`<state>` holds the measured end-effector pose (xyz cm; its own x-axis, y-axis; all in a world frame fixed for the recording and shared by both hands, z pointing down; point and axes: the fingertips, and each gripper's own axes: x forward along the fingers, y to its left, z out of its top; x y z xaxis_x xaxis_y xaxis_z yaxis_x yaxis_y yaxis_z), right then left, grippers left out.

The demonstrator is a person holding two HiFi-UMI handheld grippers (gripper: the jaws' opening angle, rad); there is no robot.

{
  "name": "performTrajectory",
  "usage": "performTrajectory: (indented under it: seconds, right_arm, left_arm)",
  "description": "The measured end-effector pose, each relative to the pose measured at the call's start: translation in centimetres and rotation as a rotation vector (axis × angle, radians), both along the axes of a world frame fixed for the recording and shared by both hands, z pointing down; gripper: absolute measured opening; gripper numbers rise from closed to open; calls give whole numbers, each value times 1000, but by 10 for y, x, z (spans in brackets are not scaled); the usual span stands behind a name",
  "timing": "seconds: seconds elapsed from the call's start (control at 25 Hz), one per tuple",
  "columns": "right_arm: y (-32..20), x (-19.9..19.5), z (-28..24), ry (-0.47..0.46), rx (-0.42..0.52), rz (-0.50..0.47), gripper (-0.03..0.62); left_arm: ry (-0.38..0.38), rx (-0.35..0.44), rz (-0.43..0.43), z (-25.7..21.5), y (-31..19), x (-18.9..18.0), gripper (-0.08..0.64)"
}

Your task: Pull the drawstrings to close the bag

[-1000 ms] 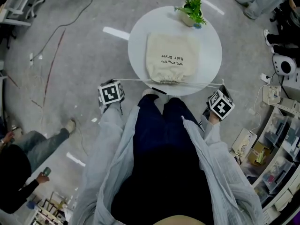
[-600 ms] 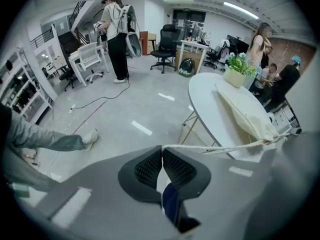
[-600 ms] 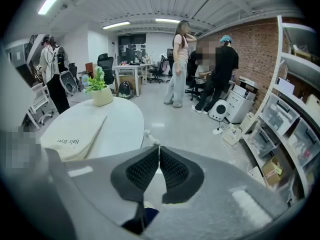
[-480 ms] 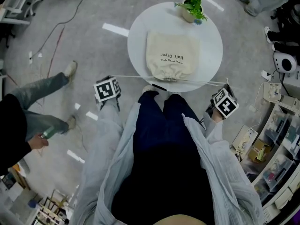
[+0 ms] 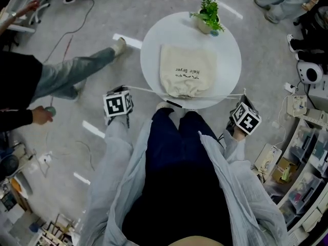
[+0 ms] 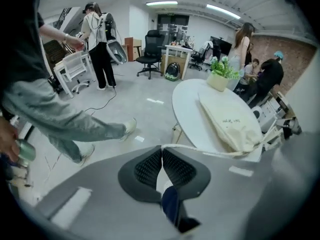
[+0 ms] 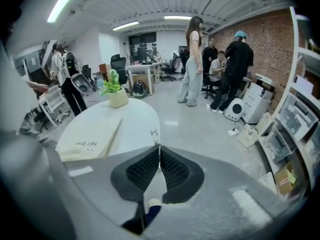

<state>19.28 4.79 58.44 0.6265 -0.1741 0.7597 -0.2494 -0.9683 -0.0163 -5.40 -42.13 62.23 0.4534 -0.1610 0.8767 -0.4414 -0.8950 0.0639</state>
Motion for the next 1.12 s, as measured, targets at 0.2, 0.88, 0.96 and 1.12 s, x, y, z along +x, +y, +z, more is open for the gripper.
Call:
performTrajectory:
  seconds: [0.2,0.88,0.96,1.12]
  right_arm:
    - [-36,12,-29,-25,156,-103,14]
    - [-165,-25,-73,-81,288,-556,15]
    - [-174,-30,-64,-105,285,-577,15]
    - [-187,-42,-40,-163,281,-596,15]
  left_arm:
    - [131,-45,133,-47,12,48,26]
    - [300,-164,547,-89,135,163,26]
    - [283,-181,560,-79,145,164,26]
    - [243,-210,580,-60,163,159,26]
